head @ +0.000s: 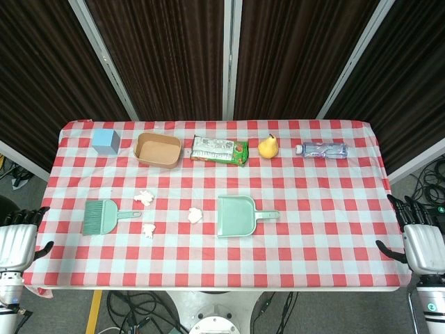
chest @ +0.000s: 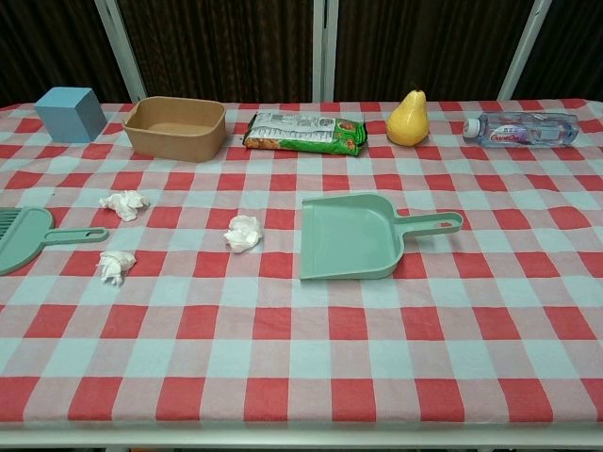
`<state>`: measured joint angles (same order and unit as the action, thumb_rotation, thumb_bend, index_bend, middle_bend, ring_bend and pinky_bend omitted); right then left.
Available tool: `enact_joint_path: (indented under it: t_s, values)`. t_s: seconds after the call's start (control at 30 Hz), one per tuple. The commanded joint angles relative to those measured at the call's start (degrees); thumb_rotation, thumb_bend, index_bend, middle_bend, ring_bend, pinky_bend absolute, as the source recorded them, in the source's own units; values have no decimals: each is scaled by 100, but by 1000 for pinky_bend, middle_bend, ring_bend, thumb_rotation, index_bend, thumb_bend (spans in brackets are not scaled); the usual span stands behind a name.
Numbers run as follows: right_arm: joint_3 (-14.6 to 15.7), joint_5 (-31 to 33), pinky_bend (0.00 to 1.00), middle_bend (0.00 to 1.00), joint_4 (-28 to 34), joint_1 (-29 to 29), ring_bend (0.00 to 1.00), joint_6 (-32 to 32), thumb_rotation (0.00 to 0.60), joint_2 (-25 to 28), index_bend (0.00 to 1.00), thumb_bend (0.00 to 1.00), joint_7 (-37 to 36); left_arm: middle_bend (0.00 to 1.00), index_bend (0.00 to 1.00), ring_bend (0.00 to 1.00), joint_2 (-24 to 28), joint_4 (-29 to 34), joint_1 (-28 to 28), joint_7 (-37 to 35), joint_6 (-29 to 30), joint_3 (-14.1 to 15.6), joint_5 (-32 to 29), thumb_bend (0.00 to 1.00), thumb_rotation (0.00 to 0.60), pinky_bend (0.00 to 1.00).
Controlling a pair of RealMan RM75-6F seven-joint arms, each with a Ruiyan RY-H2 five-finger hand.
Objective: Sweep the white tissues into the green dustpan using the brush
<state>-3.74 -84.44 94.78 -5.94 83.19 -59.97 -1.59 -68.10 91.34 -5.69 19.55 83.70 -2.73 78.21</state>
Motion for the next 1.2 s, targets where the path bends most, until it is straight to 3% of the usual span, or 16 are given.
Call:
enact_joint_path:
  t_s: [0.03, 0.4, 0.53, 0.63, 0.7, 0.8, 0.93, 1.2]
  values:
    - [2, -2, 77, 139, 4, 3, 2, -3, 600, 1, 64, 77, 5, 293, 217, 230, -6, -4, -1, 26, -8, -7, -18, 175, 600, 209]
    - [-25, -66, 77, 139, 57, 30, 2, 76, 600, 49, 64, 78, 29, 293, 230, 230, -73, -46, -174, -192, -82, -162, 95, 174, 600, 209]
    - [-54, -102, 77, 139, 74, 8, 2, 89, 600, 87, 64, 77, 63, 295, 251, 245, -118, -67, -559, -184, -440, -359, 140, 173, 600, 212]
    - [-82, -85, 77, 139, 105, 0, 2, 94, 600, 116, 64, 78, 92, 305, 300, 316, -264, -158, -972, -123, -912, -532, 65, 173, 600, 231]
    - [-98, -84, 77, 139, 134, 7, 2, 121, 600, 145, 64, 78, 115, 318, 336, 406, -409, -270, -1278, 29, -1311, -624, -61, 174, 600, 314]
    - [-115, -84, 77, 139, 179, 30, 2, 176, 600, 195, 64, 77, 165, 348, 356, 545, -694, -499, -1680, 609, -1842, -704, -391, 186, 600, 533]
    - [-122, -74, 77, 139, 221, 66, 2, 226, 600, 253, 64, 77, 197, 390, 390, 646, -1160, -708, -2070, 1297, -2288, -773, -926, 195, 600, 726]
    - [-95, -10, 77, 139, 162, 112, 1, 185, 600, 268, 64, 76, 95, 438, 414, 732, -1864, -1114, -2427, 2055, -2577, -738, -1796, 203, 600, 822]
